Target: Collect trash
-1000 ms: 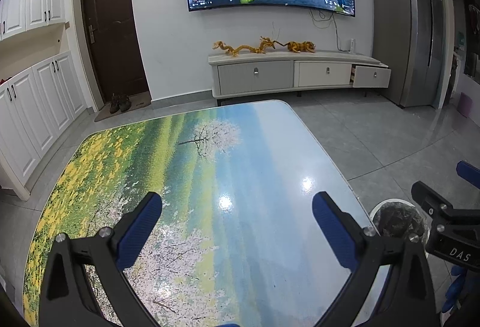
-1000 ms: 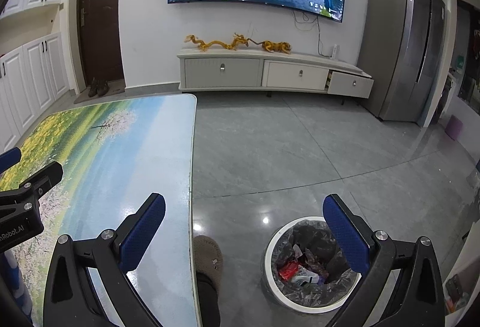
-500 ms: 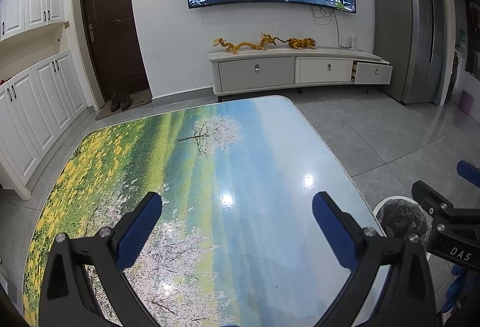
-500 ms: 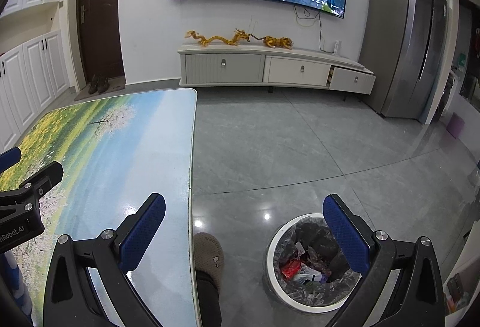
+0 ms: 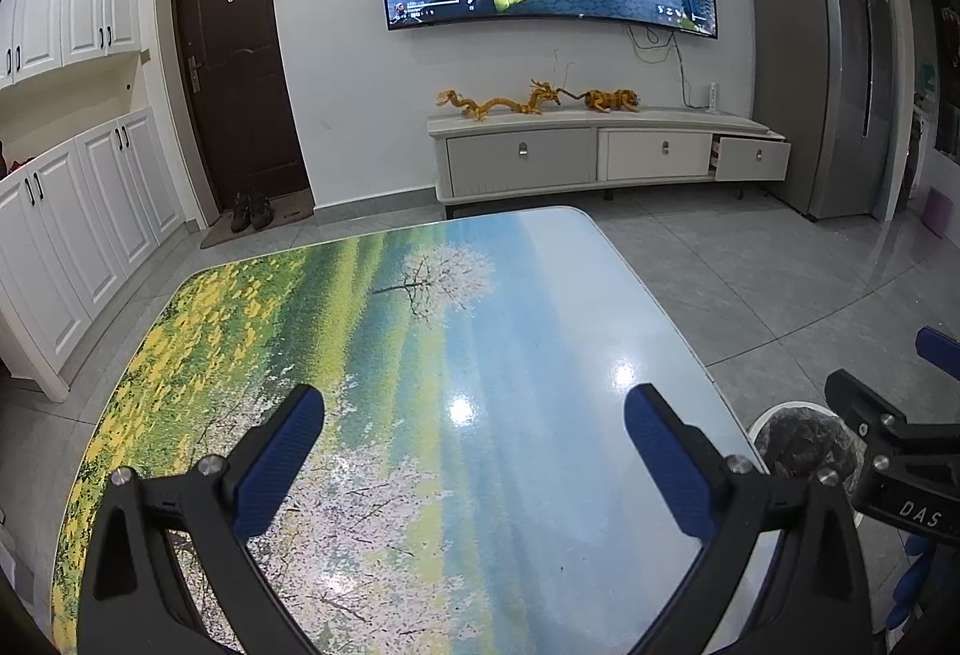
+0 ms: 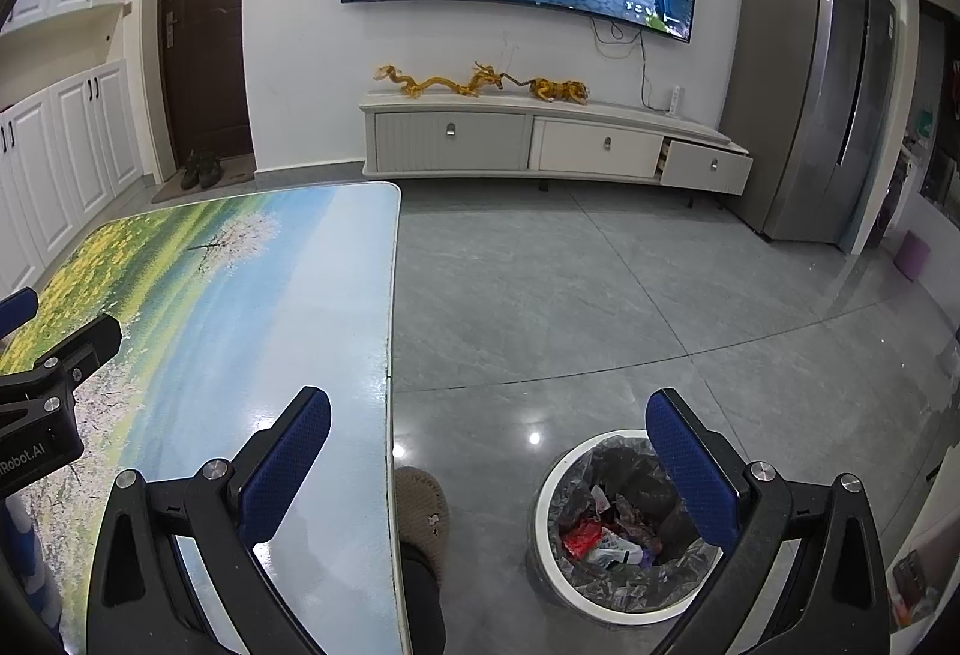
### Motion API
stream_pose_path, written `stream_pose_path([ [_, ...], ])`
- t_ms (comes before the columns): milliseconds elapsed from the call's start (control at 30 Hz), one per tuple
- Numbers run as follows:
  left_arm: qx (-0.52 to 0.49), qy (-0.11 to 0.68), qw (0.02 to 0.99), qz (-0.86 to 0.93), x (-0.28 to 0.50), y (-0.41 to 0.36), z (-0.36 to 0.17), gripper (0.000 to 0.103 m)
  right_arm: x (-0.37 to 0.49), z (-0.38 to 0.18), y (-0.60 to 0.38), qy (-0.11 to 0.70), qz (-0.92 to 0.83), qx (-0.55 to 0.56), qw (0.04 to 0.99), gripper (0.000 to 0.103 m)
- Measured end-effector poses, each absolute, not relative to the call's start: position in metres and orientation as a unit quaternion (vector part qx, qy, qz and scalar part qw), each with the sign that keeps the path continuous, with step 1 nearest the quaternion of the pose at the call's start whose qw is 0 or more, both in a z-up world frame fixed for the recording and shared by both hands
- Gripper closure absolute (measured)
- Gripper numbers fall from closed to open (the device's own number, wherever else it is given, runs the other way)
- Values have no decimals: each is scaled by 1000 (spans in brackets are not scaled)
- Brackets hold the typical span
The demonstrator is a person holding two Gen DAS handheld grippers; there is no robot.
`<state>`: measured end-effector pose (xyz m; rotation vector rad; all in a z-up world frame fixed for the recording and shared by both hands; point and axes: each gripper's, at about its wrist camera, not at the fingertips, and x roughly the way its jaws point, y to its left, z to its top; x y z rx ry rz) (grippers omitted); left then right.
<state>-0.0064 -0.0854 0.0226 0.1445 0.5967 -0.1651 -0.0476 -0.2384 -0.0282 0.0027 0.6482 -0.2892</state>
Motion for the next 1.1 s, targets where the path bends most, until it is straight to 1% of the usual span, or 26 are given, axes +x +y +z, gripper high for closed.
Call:
stream_pose_path([
  [1100,63,250,963,-73,-61,-80,59,2,-100,6,-231,270,-139,3,953,0],
])
